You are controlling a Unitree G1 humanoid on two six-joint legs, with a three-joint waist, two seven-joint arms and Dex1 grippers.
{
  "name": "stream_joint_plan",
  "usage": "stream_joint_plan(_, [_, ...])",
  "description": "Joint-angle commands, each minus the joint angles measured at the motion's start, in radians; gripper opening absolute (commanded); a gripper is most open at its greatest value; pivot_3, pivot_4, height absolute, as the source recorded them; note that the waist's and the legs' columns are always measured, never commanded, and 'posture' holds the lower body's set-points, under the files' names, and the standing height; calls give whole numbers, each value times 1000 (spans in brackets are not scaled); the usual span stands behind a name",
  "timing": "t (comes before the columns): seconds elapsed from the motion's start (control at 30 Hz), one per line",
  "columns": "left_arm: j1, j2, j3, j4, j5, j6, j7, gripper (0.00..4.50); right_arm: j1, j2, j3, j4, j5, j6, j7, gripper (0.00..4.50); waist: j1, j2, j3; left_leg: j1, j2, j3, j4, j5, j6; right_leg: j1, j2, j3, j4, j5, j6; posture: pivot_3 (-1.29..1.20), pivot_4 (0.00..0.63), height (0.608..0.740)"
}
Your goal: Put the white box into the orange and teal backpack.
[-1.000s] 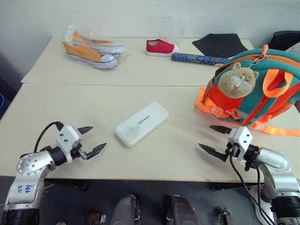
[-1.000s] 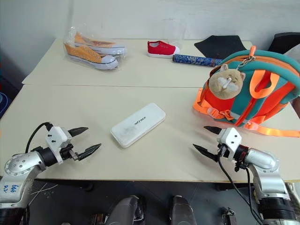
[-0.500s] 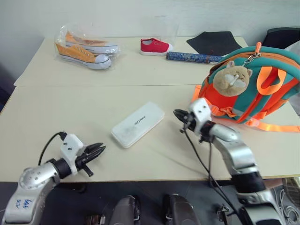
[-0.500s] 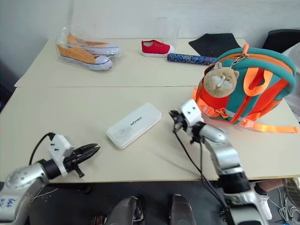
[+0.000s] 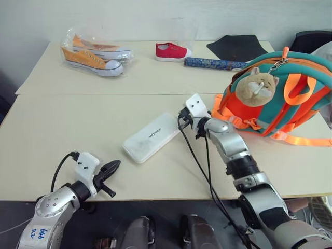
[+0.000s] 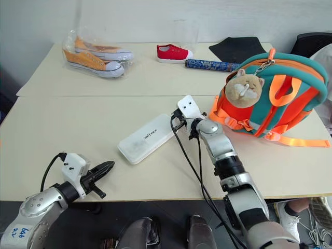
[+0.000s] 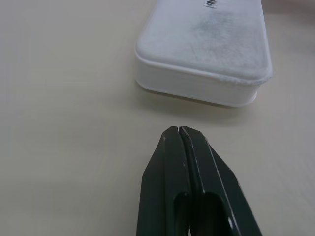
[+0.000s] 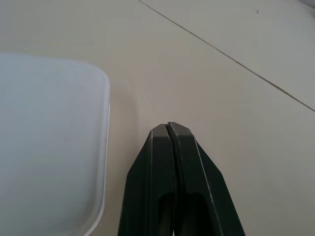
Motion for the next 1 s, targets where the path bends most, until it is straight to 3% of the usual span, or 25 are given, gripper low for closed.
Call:
stream_joint_plan(0.03, [-22,-6,-25,-4,19,-9,15,27,-60,15,0,70,9,-47,72,0,0,0,0,0,0,0,0,0,0,0,0,0,0,0,0,0,150,740])
stream_joint_plan(0.2, [-61,2,-62,33,42,-26,-4,27,-59,-4,15,74,23,-66,218,0,0,0,0,0,0,0,0,0,0,0,0,0,0,0,0,0,150,740])
stream_joint_plan(0.33, [-124,18,-95,105,73,-37,-21,27,12,-47,24,-67,70,-5,366,0,6,0,0,0,0,0,0,-1,-1,0,0,0,0,0,0,0,150,740])
stream_joint_plan(0.5, [-222,35,-114,178,66,-53,-76,27,142,-126,41,-310,99,133,442,0,5,0,0,0,0,-1,0,-2,-3,0,0,0,0,0,0,0,150,740])
stream_joint_plan(0.73, [-297,88,-187,253,90,-74,-188,27,362,-261,-11,-668,147,335,413,0,8,0,0,0,0,-1,-1,-3,-4,0,0,-1,-2,0,0,0,150,740])
stream_joint_plan(1.0, [-195,124,-66,251,66,-47,-170,27,412,-287,-60,-735,170,374,333,0,2,0,0,1,1,0,-2,-3,-5,-1,0,-1,-2,0,0,0,150,740])
